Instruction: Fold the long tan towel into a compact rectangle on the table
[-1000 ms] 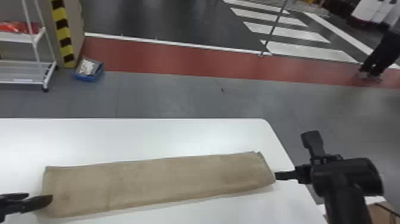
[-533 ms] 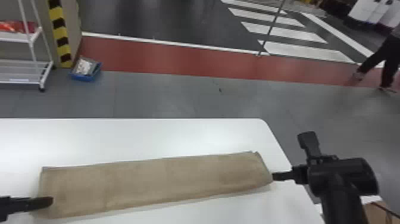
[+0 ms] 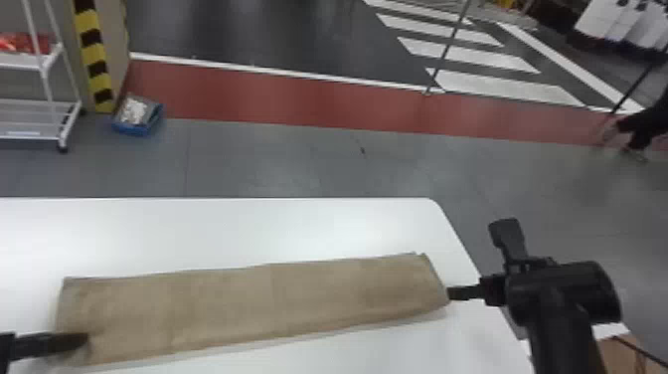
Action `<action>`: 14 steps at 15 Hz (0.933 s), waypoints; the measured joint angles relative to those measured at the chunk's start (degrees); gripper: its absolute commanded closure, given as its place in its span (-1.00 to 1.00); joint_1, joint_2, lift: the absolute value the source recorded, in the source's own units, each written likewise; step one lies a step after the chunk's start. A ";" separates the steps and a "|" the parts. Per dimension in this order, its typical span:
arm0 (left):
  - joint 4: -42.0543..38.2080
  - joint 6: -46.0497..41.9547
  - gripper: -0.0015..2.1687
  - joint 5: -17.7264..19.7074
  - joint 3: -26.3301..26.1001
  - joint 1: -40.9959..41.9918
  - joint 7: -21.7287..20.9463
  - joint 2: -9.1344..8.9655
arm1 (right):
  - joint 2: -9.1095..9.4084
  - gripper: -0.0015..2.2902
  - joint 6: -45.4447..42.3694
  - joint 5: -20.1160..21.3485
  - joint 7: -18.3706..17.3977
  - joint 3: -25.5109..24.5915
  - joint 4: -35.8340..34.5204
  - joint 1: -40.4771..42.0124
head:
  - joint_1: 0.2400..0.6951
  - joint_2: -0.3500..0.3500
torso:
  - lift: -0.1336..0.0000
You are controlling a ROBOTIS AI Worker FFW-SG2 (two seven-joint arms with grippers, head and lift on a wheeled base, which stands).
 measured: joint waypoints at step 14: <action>-16.68 12.35 0.98 0.43 12.70 3.39 -7.69 1.97 | -0.35 -0.95 0.06 0.02 0.18 -0.64 -0.08 0.24 | 1.00 -0.68 | 1.00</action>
